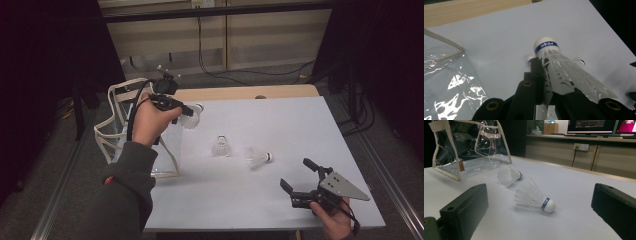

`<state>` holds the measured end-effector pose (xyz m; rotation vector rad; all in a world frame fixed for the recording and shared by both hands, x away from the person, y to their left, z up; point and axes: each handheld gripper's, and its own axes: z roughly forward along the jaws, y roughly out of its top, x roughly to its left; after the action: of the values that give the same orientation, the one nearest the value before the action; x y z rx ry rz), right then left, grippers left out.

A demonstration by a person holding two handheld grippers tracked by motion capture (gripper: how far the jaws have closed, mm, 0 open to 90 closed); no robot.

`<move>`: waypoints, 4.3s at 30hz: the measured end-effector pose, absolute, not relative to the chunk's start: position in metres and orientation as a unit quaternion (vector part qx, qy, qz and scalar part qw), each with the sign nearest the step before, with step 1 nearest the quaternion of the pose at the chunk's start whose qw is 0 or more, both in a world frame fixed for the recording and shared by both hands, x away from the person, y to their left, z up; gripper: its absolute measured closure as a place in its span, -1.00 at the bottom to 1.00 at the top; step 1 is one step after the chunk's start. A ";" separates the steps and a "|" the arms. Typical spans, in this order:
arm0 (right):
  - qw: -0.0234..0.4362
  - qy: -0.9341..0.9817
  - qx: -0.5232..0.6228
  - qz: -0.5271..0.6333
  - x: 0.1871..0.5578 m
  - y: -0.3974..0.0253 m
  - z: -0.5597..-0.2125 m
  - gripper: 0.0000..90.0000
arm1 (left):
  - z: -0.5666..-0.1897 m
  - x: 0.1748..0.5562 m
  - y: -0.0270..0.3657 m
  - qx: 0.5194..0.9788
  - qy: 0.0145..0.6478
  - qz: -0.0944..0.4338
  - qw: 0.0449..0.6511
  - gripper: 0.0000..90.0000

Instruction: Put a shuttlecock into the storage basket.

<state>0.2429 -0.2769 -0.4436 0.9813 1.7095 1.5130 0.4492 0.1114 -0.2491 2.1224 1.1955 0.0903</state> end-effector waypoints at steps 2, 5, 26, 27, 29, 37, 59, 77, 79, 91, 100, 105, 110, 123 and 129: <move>0.323 0.651 0.374 0.576 0.243 -0.277 -0.444 -0.98 | -0.248 0.450 0.112 0.817 0.461 0.036 0.345 0.98; 0.323 0.651 0.374 0.576 0.243 -0.277 -0.444 -0.98 | -0.247 0.450 0.113 0.816 0.462 0.037 0.344 0.98; 0.322 0.650 0.375 0.578 0.243 -0.276 -0.443 -0.98 | -0.238 0.451 0.121 0.815 0.467 0.046 0.339 0.98; 0.322 0.650 0.375 0.578 0.243 -0.276 -0.443 -0.98 | -0.237 0.451 0.122 0.816 0.467 0.047 0.338 0.98; 0.322 0.650 0.374 0.577 0.243 -0.276 -0.444 -0.98 | -0.236 0.451 0.122 0.815 0.469 0.047 0.339 0.98; 0.322 0.651 0.373 0.578 0.243 -0.276 -0.444 -0.98 | -0.232 0.453 0.125 0.813 0.471 0.049 0.340 0.98; 0.322 0.649 0.375 0.579 0.243 -0.276 -0.443 -0.98 | -0.224 0.458 0.132 0.804 0.481 0.053 0.346 0.98; 0.321 0.651 0.373 0.578 0.243 -0.276 -0.443 -0.98 | -0.213 0.461 0.143 0.796 0.491 0.067 0.347 0.98; 0.321 0.650 0.372 0.579 0.243 -0.276 -0.443 -0.98 | -0.212 0.461 0.144 0.796 0.491 0.068 0.347 0.98; 0.321 0.650 0.373 0.579 0.243 -0.276 -0.443 -0.98 | -0.206 0.462 0.154 0.790 0.501 0.082 0.344 0.98; 0.320 0.650 0.373 0.579 0.243 -0.276 -0.443 -0.98 | -0.205 0.462 0.159 0.788 0.505 0.087 0.341 0.98; 0.321 0.650 0.373 0.579 0.243 -0.276 -0.443 -0.98 | -0.204 0.462 0.161 0.788 0.506 0.088 0.341 0.98; 0.321 0.649 0.374 0.580 0.243 -0.276 -0.443 -0.98 | -0.204 0.462 0.163 0.788 0.507 0.090 0.336 0.98; 0.324 0.646 0.376 0.580 0.242 -0.278 -0.442 -0.98 | -0.201 0.461 0.170 0.787 0.511 0.096 0.332 0.98; 0.324 0.649 0.373 0.579 0.242 -0.278 -0.443 -0.98 | -0.200 0.461 0.174 0.786 0.514 0.100 0.329 0.98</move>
<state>0.2419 -0.2778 -0.4429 0.9797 1.7026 1.5178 0.4614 0.1738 -0.1995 2.0571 1.3436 0.2605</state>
